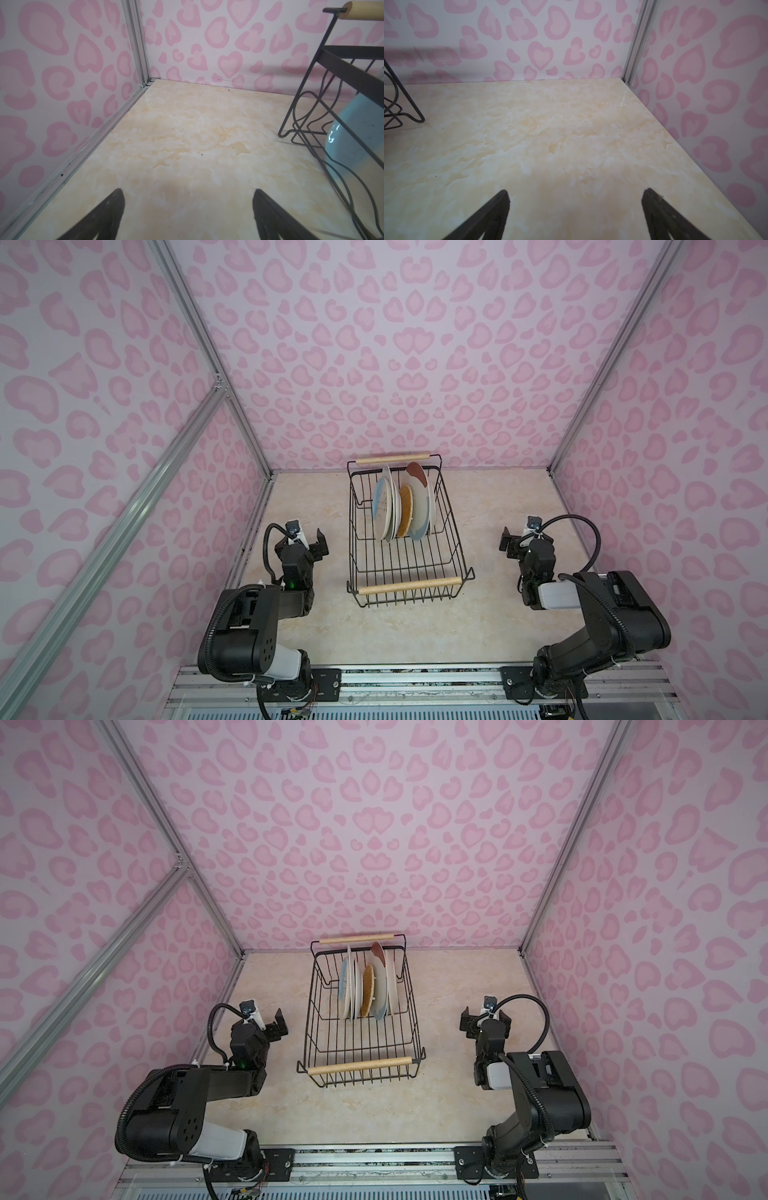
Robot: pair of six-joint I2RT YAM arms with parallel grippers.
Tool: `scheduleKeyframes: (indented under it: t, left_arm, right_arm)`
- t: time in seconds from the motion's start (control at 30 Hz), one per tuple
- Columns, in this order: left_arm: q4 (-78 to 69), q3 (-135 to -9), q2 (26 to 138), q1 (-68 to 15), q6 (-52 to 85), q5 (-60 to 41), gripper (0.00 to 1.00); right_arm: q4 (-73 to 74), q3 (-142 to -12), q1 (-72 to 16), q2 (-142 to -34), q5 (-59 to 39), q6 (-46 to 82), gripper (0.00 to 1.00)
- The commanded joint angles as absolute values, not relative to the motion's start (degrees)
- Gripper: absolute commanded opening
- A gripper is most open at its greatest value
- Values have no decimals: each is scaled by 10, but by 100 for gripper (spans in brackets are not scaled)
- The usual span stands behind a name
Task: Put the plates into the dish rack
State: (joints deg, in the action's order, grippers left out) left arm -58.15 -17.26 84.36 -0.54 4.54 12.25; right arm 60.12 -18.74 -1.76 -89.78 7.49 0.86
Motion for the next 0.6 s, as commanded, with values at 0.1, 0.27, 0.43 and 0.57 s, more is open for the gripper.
scheduleKeyframes:
  t: [0.1,0.27,0.43,0.57]
  left_arm:
    - [-584,-180,846,-5,42,125,98]
    - [-584,-180,846,-5,42,125,97]
    - [-580,-184,848,-5,40,125,98]
    - [-585,-178,844,-5,41,125,97]
  right_arm:
    - [608,-184,-18,-899,78,6,99]
    - [608,-184,-18,-898,78,6,99]
    - [608,-183,-18,-899,78,6,99]
    - [608,-183,-18,-898,78,6,99]
